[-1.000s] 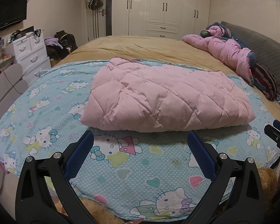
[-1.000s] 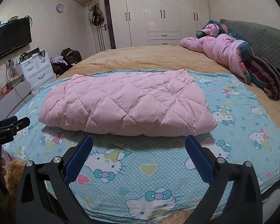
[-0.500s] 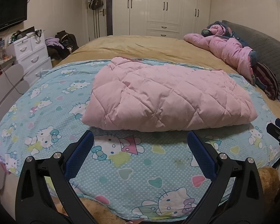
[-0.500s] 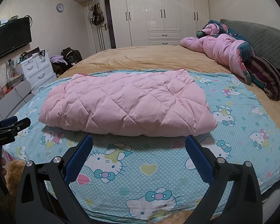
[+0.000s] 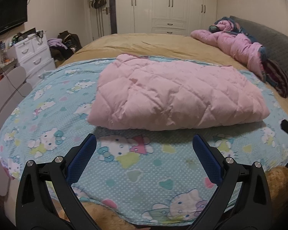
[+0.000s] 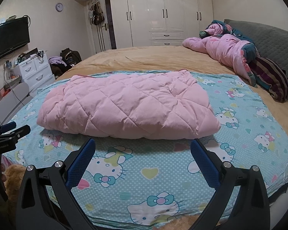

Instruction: Fold large clothes

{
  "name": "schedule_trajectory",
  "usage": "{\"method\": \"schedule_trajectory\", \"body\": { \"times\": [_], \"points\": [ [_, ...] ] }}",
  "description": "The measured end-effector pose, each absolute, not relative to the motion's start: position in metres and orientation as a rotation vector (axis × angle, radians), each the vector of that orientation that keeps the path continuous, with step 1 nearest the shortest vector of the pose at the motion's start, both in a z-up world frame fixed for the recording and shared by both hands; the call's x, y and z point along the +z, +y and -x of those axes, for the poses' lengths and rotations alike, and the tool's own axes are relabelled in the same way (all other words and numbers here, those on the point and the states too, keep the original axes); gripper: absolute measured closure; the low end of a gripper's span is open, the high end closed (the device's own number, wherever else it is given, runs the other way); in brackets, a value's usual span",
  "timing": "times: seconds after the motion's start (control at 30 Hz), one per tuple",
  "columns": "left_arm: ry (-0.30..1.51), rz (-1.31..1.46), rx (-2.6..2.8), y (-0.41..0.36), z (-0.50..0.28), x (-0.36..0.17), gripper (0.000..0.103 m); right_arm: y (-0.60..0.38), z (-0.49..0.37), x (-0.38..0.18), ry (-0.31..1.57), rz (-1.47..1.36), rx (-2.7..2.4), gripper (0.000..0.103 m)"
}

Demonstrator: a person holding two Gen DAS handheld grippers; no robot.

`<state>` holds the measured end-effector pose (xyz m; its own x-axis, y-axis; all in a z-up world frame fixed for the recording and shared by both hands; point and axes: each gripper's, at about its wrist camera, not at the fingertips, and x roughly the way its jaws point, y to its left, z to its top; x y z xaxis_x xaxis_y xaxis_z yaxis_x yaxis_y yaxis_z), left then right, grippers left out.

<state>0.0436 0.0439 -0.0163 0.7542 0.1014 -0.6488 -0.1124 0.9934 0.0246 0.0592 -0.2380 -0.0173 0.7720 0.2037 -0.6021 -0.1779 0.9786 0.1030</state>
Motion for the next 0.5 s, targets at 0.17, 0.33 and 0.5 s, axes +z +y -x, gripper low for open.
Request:
{"method": "schedule_trajectory", "body": {
  "times": [0.17, 0.33, 0.5],
  "points": [
    [0.729, 0.070, 0.177, 0.072, -0.047, -0.024, 0.009, -0.272, -0.054, -0.023, 0.673, -0.119, 0.124, 0.004],
    [0.715, 0.095, 0.338, 0.137, -0.060, -0.023, 0.009, -0.370, -0.037, -0.045, 0.698, -0.214, -0.152, 0.004],
    [0.715, 0.152, 0.564, 0.250, -0.083, -0.024, 0.009, -0.507, 0.011, -0.079, 0.738, -0.356, -0.584, 0.004]
  ]
}}
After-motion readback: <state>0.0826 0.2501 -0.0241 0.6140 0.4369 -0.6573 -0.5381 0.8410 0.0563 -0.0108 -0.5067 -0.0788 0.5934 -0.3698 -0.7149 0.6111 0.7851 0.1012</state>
